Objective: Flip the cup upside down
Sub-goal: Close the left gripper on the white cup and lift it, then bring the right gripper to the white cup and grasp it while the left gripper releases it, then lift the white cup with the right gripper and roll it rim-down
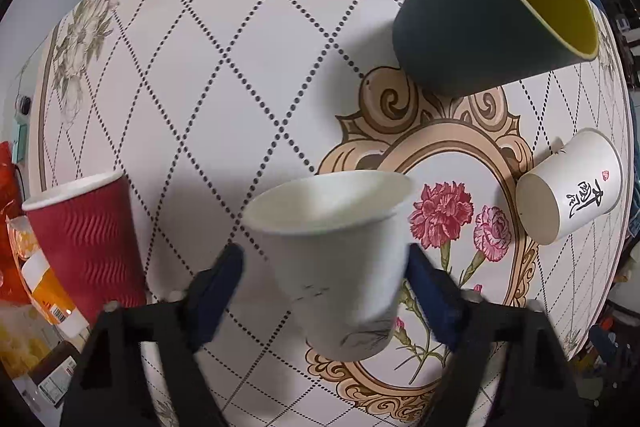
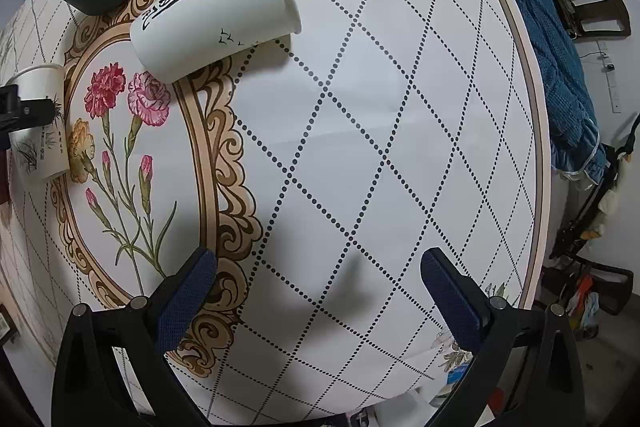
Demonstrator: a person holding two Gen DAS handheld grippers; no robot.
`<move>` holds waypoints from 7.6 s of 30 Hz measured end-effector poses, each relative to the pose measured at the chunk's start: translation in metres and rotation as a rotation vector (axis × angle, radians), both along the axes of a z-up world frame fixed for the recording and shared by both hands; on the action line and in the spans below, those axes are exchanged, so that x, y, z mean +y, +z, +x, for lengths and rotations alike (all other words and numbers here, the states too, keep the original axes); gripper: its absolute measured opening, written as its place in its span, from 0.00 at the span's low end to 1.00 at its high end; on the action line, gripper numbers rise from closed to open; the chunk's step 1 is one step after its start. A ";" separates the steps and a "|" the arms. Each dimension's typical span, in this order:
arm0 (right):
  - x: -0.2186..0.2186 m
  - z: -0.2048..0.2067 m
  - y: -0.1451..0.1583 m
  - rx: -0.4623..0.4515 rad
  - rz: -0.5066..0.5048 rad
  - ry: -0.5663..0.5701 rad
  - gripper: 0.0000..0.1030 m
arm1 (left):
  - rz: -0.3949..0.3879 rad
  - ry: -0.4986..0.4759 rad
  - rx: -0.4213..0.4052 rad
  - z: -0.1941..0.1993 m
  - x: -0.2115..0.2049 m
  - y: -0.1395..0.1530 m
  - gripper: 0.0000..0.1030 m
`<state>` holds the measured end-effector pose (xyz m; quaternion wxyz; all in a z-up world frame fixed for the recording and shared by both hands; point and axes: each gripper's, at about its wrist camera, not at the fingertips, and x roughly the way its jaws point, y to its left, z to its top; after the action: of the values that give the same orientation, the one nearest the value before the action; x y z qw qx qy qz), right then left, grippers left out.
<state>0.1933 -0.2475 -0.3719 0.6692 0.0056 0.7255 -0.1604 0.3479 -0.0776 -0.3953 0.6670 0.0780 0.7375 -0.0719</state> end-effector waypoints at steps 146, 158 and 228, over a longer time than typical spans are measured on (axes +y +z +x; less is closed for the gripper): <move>0.137 -0.076 -0.038 0.013 0.322 0.153 0.64 | 0.115 0.319 -0.073 -0.267 0.153 0.034 0.84; 0.141 -0.081 -0.040 0.018 0.277 0.187 0.64 | 0.104 0.269 -0.067 -0.257 0.156 0.027 0.84; 0.134 -0.224 -0.103 0.422 -0.876 3.261 0.67 | 0.145 0.418 -0.033 -0.215 0.186 -0.037 0.84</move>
<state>-0.0310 -0.1132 -0.4753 0.0225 0.8806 0.0480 -0.4708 0.1325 0.1083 -0.4324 0.6721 -0.0276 0.7297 0.1226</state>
